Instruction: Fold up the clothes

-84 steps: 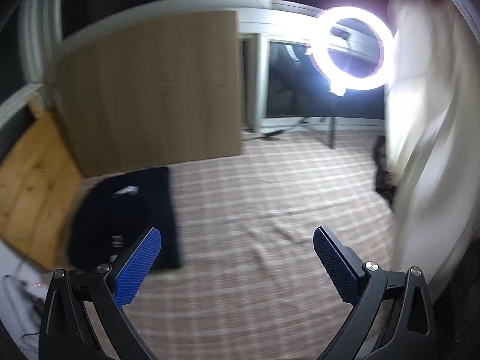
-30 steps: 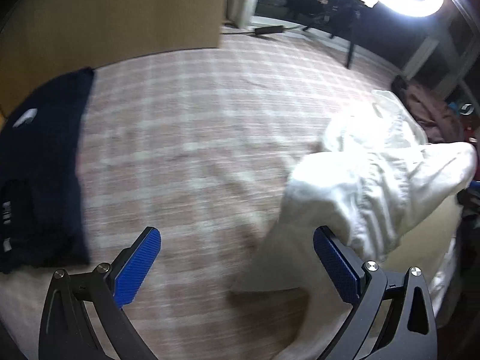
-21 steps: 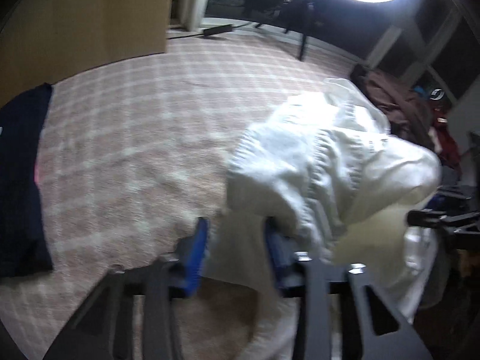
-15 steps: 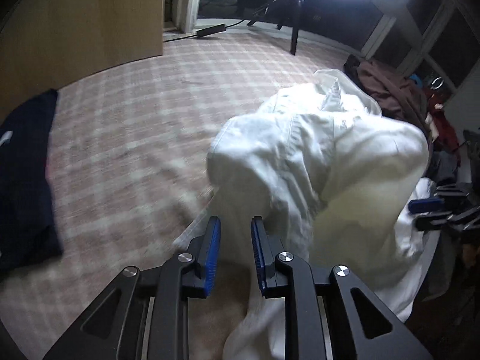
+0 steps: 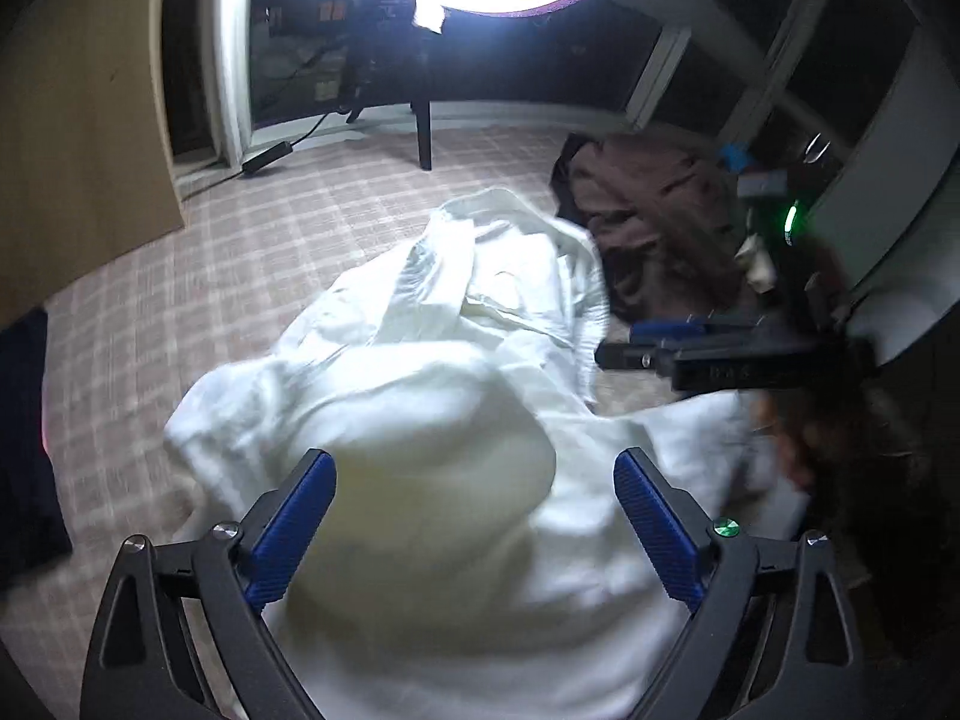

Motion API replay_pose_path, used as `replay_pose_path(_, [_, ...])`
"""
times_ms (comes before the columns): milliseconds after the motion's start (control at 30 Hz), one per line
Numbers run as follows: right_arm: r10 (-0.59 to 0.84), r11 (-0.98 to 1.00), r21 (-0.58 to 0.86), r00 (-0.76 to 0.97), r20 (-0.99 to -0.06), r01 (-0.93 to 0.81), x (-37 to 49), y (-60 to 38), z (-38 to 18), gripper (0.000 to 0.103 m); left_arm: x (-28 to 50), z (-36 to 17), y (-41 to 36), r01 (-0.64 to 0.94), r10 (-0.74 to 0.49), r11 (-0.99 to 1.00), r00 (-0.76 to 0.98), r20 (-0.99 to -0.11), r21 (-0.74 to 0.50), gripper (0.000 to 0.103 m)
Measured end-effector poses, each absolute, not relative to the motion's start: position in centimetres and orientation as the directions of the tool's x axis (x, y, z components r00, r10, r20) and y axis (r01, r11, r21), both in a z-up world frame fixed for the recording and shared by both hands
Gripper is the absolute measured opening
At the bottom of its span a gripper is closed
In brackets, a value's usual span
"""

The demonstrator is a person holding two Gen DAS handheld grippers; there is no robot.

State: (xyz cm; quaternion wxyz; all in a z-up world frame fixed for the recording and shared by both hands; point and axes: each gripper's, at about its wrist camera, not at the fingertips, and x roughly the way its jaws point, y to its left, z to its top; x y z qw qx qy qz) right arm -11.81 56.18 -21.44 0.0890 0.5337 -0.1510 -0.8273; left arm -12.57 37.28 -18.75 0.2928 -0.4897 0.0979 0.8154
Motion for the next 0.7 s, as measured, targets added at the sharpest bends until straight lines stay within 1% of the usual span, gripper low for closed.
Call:
replay_pose_path(33, [-0.33,-0.931,0.365,-0.409,-0.851,-0.008,-12.7,56.2,-21.7,0.066,-12.9,-19.7,38.2,-0.565,0.34,-0.821,-0.359,-0.869,-0.088,0.09])
replay_pose_path(67, [-0.338,-0.929,0.37,-0.396,-0.854,-0.006,-13.7,55.9,-22.2,0.066,-13.2,-20.6,38.6,-0.556,0.308,-0.829,-0.363,-0.88,-0.061,0.083])
replay_pose_path(100, [-0.341,-0.93,0.368,-0.377,-0.861,0.001,-14.5,55.4,-22.8,0.066,-13.4,-21.1,37.9,-0.538,0.302,-0.84,-0.354,-0.885,-0.072,0.055])
replay_pose_path(133, [-0.343,-0.932,0.363,-0.358,-0.869,0.012,-15.2,54.8,-23.3,0.066,-13.7,-21.3,36.7,-0.516,0.31,-0.851,-0.341,-0.887,-0.099,0.021])
replay_pose_path(167, [-0.345,-0.933,0.358,-0.338,-0.876,0.023,-15.8,54.3,-23.9,0.066,-14.0,-21.6,35.5,-0.493,0.318,-0.861,-0.328,-0.889,-0.126,0.009])
replay_pose_path(200, [-0.347,-0.934,0.355,-0.322,-0.881,0.035,-16.4,53.7,-24.4,0.066,-14.2,-21.8,34.3,-0.469,0.326,-0.87,-0.316,-0.891,-0.152,0.005])
replay_pose_path(267, [-0.344,-0.938,0.339,-0.305,-0.888,0.071,-17.1,52.4,-25.0,0.066,-14.8,-22.3,31.9,-0.419,0.344,-0.885,-0.291,-0.893,-0.204,0.005])
replay_pose_path(367, [-0.347,-0.938,0.323,-0.305,-0.887,0.126,-17.8,51.1,-25.7,0.065,-13.5,-20.8,26.9,-0.341,0.304,-0.923,-0.358,-0.883,-0.18,0.005])
replay_pose_path(400, [-0.361,-0.932,0.335,-0.31,-0.879,0.138,-17.8,51.0,-25.7,0.062,-12.9,-20.2,25.2,-0.309,0.298,-0.933,-0.373,-0.879,-0.185,0.005])
replay_pose_path(467, [-0.4,-0.916,0.369,-0.334,-0.853,0.155,-17.6,51.5,-25.0,0.029,-11.5,-18.9,22.4,-0.261,0.292,-0.945,-0.403,-0.868,-0.197,0.005])
replay_pose_path(500, [-0.434,-0.901,0.405,-0.346,-0.832,0.156,-17.3,52.1,-24.5,0.027,-10.8,-18.2,21.1,-0.238,0.288,-0.95,-0.418,-0.861,-0.202,0.005])
replay_pose_path(533, [-0.469,-0.883,0.444,-0.359,-0.807,0.154,-17.0,52.7,-24.1,0.021,-9.9,-17.5,19.9,-0.225,0.29,-0.952,-0.434,-0.853,-0.209,0.005])
replay_pose_path(567, [-0.476,-0.878,0.453,-0.371,-0.798,0.153,-16.5,53.3,-23.6,0.018,-8.9,-16.9,19.5,-0.225,0.287,-0.953,-0.446,-0.848,-0.204,0.005])
replay_pose_path(600, [-0.468,-0.882,0.446,-0.382,-0.797,0.151,-16.0,53.9,-23.2,0.016,-7.9,-16.4,19.3,-0.228,0.28,-0.954,-0.457,-0.845,-0.193,0.004])
replay_pose_path(700, [-0.337,-0.942,0.309,-0.404,-0.851,0.135,-14.4,54.9,-22.4,0.015,-5.9,-16.2,20.2,-0.264,0.29,-0.947,-0.461,-0.839,-0.183,0.002])
